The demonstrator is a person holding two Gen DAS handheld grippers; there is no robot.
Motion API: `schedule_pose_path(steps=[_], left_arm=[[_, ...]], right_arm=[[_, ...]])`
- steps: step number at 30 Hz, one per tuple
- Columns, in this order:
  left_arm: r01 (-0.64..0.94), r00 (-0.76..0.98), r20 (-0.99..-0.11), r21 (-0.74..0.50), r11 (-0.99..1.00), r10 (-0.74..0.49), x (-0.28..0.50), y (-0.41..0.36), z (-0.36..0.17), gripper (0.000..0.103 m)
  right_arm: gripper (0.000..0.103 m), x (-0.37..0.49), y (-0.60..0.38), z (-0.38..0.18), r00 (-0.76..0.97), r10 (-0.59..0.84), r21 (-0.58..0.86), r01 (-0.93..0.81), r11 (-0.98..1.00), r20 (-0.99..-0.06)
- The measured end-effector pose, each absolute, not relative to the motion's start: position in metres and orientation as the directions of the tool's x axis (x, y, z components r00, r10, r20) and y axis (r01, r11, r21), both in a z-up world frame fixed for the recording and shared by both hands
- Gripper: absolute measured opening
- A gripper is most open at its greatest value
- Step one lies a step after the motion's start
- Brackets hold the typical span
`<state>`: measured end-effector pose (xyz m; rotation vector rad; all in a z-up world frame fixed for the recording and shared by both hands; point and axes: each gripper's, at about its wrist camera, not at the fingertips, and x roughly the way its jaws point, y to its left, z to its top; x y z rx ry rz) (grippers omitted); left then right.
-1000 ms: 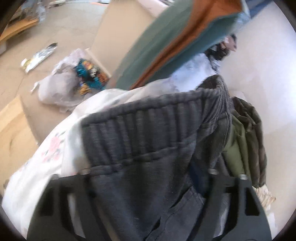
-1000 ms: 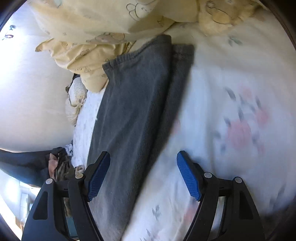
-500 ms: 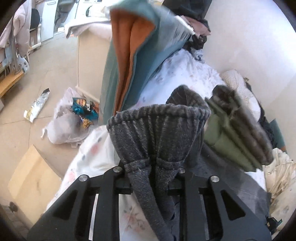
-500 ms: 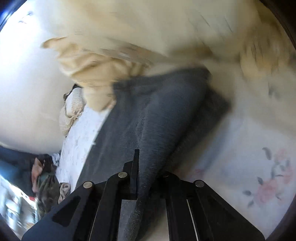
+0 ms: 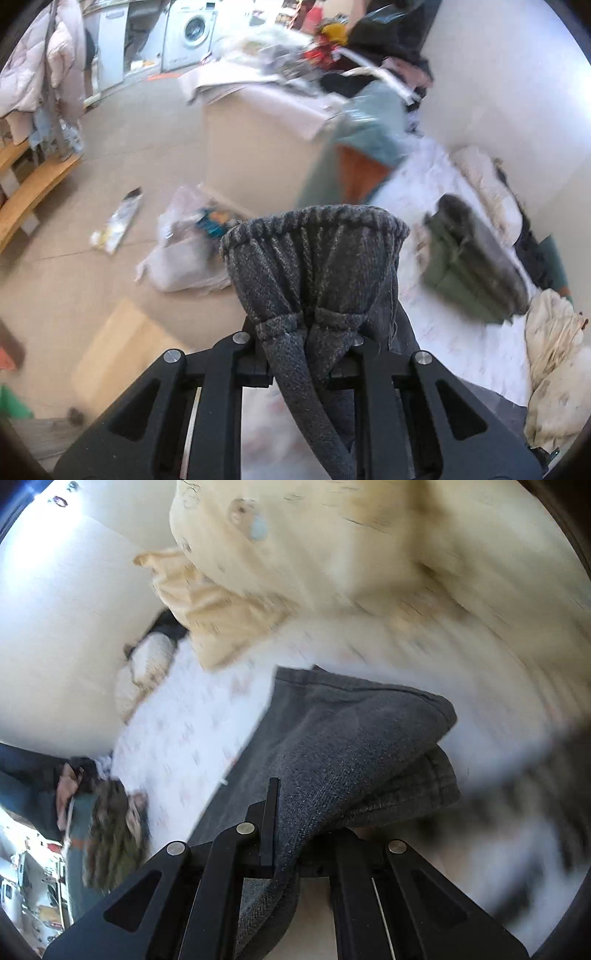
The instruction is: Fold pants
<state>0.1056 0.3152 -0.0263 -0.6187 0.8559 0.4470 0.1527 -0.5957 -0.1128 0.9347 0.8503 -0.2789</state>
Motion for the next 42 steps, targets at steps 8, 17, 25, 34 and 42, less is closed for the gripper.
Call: schedule_pose_path(steps=[8,17,25,34,42], left_arm=[[-0.573,0.484,-0.873,-0.264,0.776,0.061,0.037,0.358,-0.042,0.015],[-0.531,0.407,-0.908,-0.147,0.835,0.099,0.044,0.338,-0.066,0.015],[-0.503,0.441,-0.895,-0.193,0.842,0.059,0.044,0.333,-0.058,0.015],[-0.443,0.436,-0.896,-0.132,0.887,0.085,0.051,0.315,-0.056,0.015],[-0.337,0.449,-0.893,-0.174,0.925,-0.004,0.049,0.305,-0.059,0.015]], right_arm=[[0.004,0.046,-0.564,-0.118,0.549,0.184,0.554,0.645,0.527,-0.815],[0.030,0.074,-0.537,-0.152,0.159,0.035,0.134,0.677,0.724,-0.987],[0.054,0.091,-0.388,-0.032,0.344,-0.327,-0.208,0.339,0.917,-0.880],[0.015,0.096,-0.089,-0.084,0.236,0.590,0.553,-0.209,0.807,-0.772],[0.010,0.089,0.039,-0.173,-0.053,0.734,0.720,-0.254,0.646,-0.678]])
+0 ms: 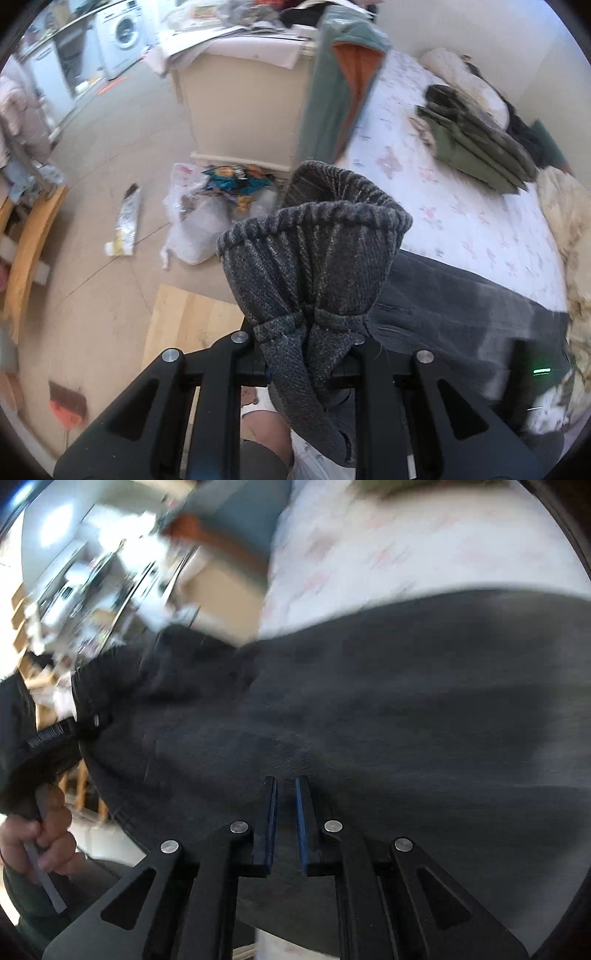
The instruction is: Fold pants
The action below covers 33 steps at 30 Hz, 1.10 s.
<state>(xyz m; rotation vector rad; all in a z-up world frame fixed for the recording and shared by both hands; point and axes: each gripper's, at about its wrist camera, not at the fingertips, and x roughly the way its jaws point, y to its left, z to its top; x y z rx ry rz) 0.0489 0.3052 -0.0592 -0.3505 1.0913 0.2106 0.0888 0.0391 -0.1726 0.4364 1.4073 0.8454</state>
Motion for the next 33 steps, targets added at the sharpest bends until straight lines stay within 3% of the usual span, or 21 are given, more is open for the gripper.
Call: schedule_pose_path(steps=[3,6,7,8,13,14,15,17,21,26,29,33], left_arm=[[-0.273,0.414,-0.908,-0.189,0.943,-0.062,0.053,0.290,-0.067,0.015],[-0.246,0.433,-0.901,-0.145,0.958,-0.025,0.055,0.280,-0.062,0.015],[-0.249,0.440,-0.898,-0.140,0.958,-0.017,0.055,0.279,-0.060,0.015],[-0.252,0.439,-0.898,-0.138,0.958,-0.014,0.055,0.279,-0.060,0.015],[-0.244,0.447,-0.895,-0.119,0.962,0.003,0.053,0.275,-0.058,0.015],[-0.242,0.449,-0.893,-0.115,0.964,0.006,0.054,0.275,-0.057,0.015],[-0.239,0.457,-0.889,-0.112,0.965,0.010,0.053,0.273,-0.055,0.015],[-0.226,0.467,-0.884,-0.096,0.969,0.022,0.053,0.268,-0.052,0.016],[-0.181,0.517,-0.851,-0.003,0.983,0.093,0.050,0.234,-0.034,0.016],[-0.082,0.561,-0.822,0.065,0.995,0.100,0.048,0.139,-0.018,0.016],[0.034,0.561,-0.821,0.151,0.988,0.106,0.051,0.061,-0.035,0.017],[0.128,0.464,-0.883,0.148,0.981,0.073,0.057,-0.010,-0.095,0.017]], right_arm=[[0.006,0.078,0.058,-0.194,-0.066,0.637,0.625,-0.297,0.722,-0.768],[0.002,0.086,0.049,-0.193,-0.092,0.638,0.639,-0.241,0.731,-0.764],[0.003,0.088,0.044,-0.185,-0.091,0.636,0.636,-0.246,0.732,-0.767],[0.012,0.088,0.036,-0.172,-0.071,0.637,0.629,-0.274,0.727,-0.767],[0.012,0.086,-0.044,-0.113,0.041,0.668,0.618,-0.344,0.707,-0.743],[0.017,0.086,-0.067,-0.104,0.078,0.652,0.593,-0.343,0.728,-0.755],[0.042,0.089,-0.084,-0.098,0.109,0.636,0.575,-0.333,0.748,-0.764],[0.074,0.085,-0.128,-0.091,0.188,0.597,0.541,-0.277,0.794,-0.780],[0.075,0.083,-0.208,-0.087,0.295,0.540,0.530,-0.120,0.839,-0.788],[0.075,0.071,-0.287,-0.090,0.422,0.532,0.598,0.032,0.801,-0.734],[0.075,0.071,-0.309,-0.089,0.496,0.538,0.660,0.099,0.745,-0.682],[0.075,0.080,-0.317,-0.092,0.510,0.580,0.714,0.100,0.693,-0.635]])
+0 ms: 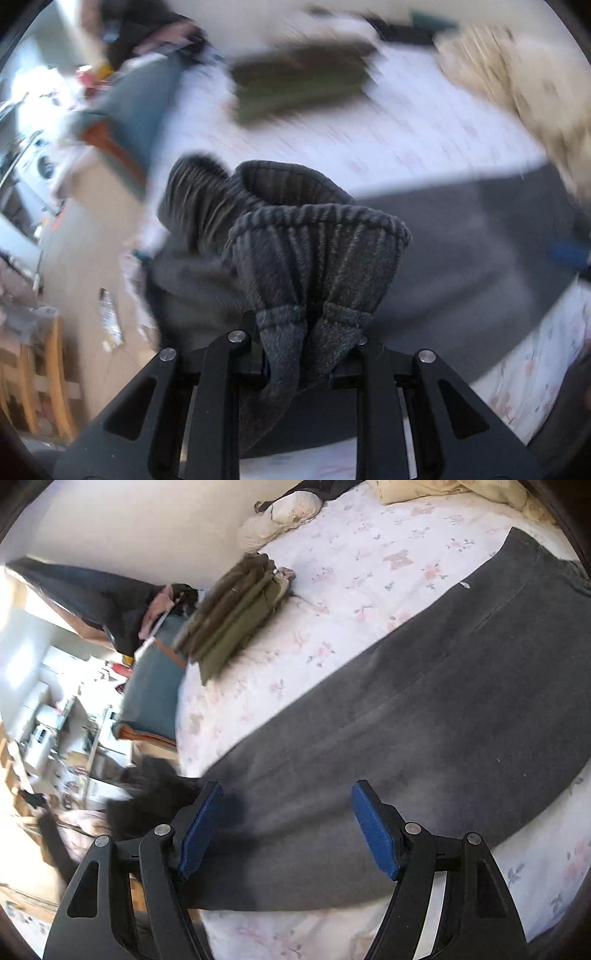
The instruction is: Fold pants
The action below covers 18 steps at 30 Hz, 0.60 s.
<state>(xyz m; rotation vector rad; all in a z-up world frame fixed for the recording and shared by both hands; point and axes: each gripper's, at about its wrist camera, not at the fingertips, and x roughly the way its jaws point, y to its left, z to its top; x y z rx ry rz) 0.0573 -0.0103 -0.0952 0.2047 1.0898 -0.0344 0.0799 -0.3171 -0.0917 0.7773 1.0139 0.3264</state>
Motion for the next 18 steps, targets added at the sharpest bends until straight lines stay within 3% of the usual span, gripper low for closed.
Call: schedule_pose_path(steps=[4,7,8,9,10,12,14,15,18], left_arm=[[0.137,0.345,-0.930,0.180,0.974,0.123,0.057,-0.042,-0.165,0.019],[0.107,0.359,-0.928,0.144,0.984,0.096,0.052,-0.036,-0.162,0.025],[0.125,0.335,-0.940,0.103,0.987,0.056,0.050,-0.033,-0.156,0.032],[0.160,0.304,-0.952,0.023,0.987,-0.027,0.046,-0.030,-0.151,0.058],[0.189,0.279,-0.955,-0.052,0.981,-0.104,0.041,-0.028,-0.145,0.076],[0.223,0.270,-0.937,-0.163,0.961,-0.221,0.025,-0.014,-0.119,0.079],[0.220,0.310,-0.918,-0.183,0.958,-0.247,0.016,0.006,-0.098,0.079],[0.194,0.360,-0.903,-0.174,0.966,-0.235,0.013,0.022,-0.088,0.083],[0.004,0.462,-0.887,-0.015,1.000,-0.015,0.017,0.075,-0.085,0.087]], right_arm=[[0.075,0.084,-0.314,-0.100,0.493,0.595,0.732,0.137,0.667,-0.635],[0.075,0.081,-0.321,-0.103,0.478,0.622,0.759,0.166,0.629,-0.620],[0.075,0.081,-0.320,-0.104,0.472,0.626,0.761,0.168,0.627,-0.620],[0.075,0.082,-0.319,-0.104,0.466,0.629,0.760,0.163,0.629,-0.621],[0.075,0.082,-0.316,-0.104,0.459,0.632,0.758,0.158,0.633,-0.624],[0.075,0.085,-0.306,-0.104,0.438,0.637,0.748,0.137,0.649,-0.634],[0.075,0.088,-0.292,-0.105,0.409,0.645,0.737,0.112,0.667,-0.645],[0.075,0.089,-0.284,-0.106,0.393,0.649,0.731,0.095,0.676,-0.652],[0.075,0.089,-0.252,-0.116,0.319,0.670,0.715,0.035,0.698,-0.670]])
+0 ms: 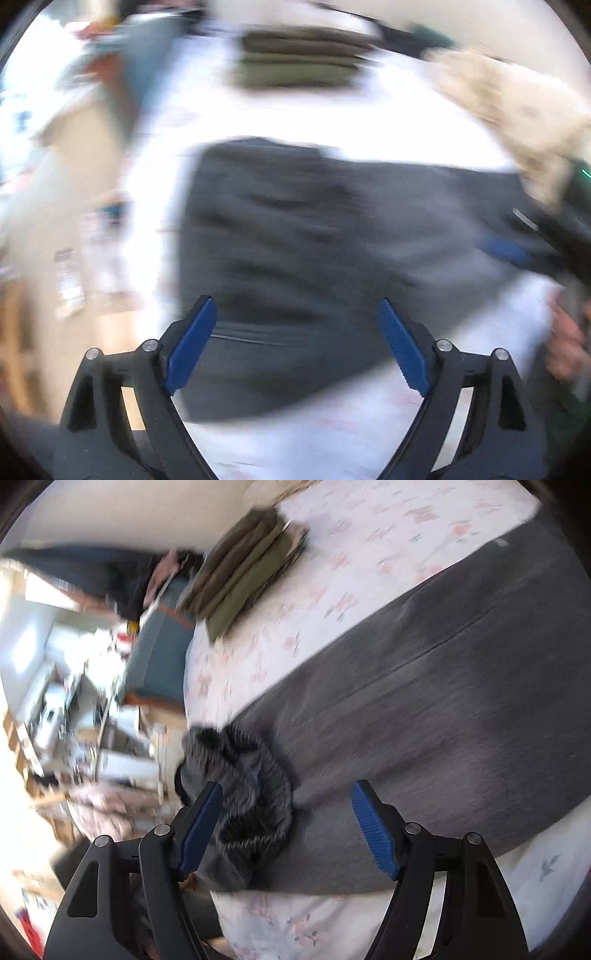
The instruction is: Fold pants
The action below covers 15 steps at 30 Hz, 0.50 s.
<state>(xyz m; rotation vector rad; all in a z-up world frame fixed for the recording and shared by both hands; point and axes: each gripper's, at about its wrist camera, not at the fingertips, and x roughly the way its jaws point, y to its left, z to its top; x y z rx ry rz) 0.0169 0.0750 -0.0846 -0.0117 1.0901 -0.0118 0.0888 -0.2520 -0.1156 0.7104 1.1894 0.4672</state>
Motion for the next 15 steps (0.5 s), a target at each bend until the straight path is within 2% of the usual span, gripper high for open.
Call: schedule_pose_path(steps=[2,6,10,11,13,14,15], left_arm=[[-0.117,0.401,-0.910,0.062,0.991,0.105,0.025,0.100,-0.108,0.087],[-0.160,0.209,-0.978,-0.005,0.987,0.029,0.022,0.108,-0.165,0.086],[-0.098,0.210,-0.974,0.061,0.993,0.081,0.026,0.094,-0.172,0.087],[-0.096,0.209,-0.975,0.056,0.994,0.075,0.027,0.093,-0.170,0.087],[-0.105,0.209,-0.976,0.040,0.994,0.061,0.028,0.094,-0.168,0.087],[-0.118,0.212,-0.976,0.032,0.992,0.057,0.029,0.095,-0.166,0.087],[-0.128,0.221,-0.974,0.024,0.991,0.052,0.025,0.099,-0.164,0.087]], right_arm=[[0.075,0.088,-0.228,-0.127,0.254,0.691,0.716,0.008,0.698,-0.677],[0.076,0.082,-0.192,-0.143,0.182,0.690,0.692,-0.058,0.719,-0.701],[0.076,0.075,-0.165,-0.139,0.199,0.660,0.634,-0.183,0.751,-0.725],[0.073,0.073,-0.161,-0.138,0.210,0.653,0.621,-0.204,0.757,-0.728],[0.059,0.071,-0.155,-0.136,0.219,0.639,0.595,-0.237,0.768,-0.738],[0.047,0.069,-0.153,-0.136,0.219,0.615,0.568,-0.243,0.786,-0.758],[0.021,0.066,-0.152,-0.136,0.215,0.572,0.524,-0.243,0.817,-0.792]])
